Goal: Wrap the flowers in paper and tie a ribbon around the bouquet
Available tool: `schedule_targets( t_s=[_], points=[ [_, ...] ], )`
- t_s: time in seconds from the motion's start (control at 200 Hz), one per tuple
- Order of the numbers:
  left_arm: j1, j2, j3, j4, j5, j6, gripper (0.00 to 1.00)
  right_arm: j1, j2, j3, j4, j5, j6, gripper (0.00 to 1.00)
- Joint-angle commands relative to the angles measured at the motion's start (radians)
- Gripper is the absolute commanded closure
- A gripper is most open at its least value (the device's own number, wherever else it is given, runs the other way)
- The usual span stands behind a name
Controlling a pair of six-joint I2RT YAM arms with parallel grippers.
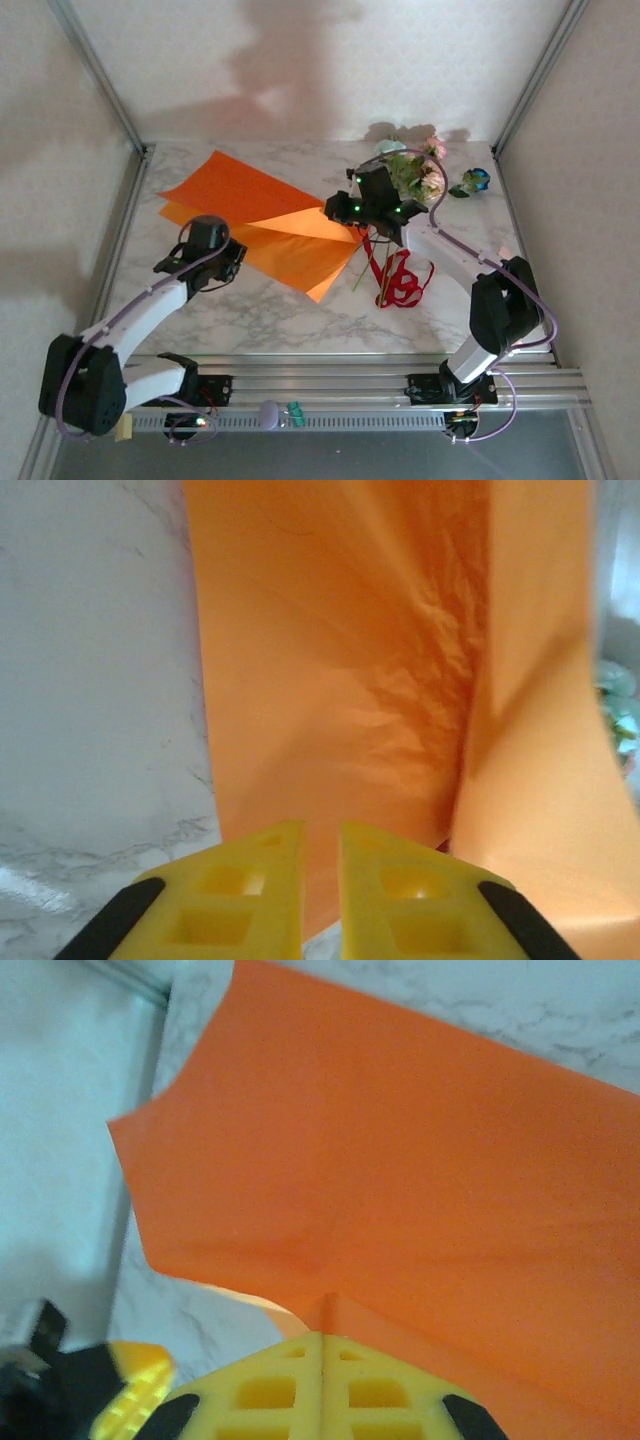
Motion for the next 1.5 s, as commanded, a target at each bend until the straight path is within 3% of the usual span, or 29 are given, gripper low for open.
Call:
schedule_targets(
  t_s=[0.0, 0.35, 0.616, 0.861, 1.026, 1.221, 1.496],
  points=[
    [-0.043, 0.060, 0.070, 0.095, 0.004, -0.046, 0.89, -0.026, -0.028, -0.017, 0.091, 0.053, 0.152, 1.00],
    [-0.163, 0.264, 0.104, 0.285, -0.014, -0.278, 0.95, -0.067, -0.012, 0.079, 0.066, 0.152, 0.282, 1.00],
    [-0.169, 0.469, 0.132, 0.504, -0.042, -0.433, 0.98, -0.070, -0.010, 0.137, 0.001, 0.196, 0.301, 1.00],
    [-0.155, 0.566, 0.091, 0.504, -0.035, -0.498, 1.00, -0.093, -0.005, 0.197, -0.110, 0.260, 0.279, 1.00],
    [-0.092, 0.483, 0.012, 0.418, -0.034, -0.445, 1.00, -0.157, -0.038, 0.204, -0.181, 0.316, 0.234, 1.00],
    [0.036, 0.382, -0.101, 0.353, 0.006, -0.350, 1.00, -0.241, -0.035, 0.199, -0.253, 0.260, 0.186, 1.00],
    [0.198, 0.328, -0.145, 0.261, 0.046, -0.223, 1.00, -0.281, -0.088, 0.103, -0.324, 0.312, 0.192, 1.00]
  ],
)
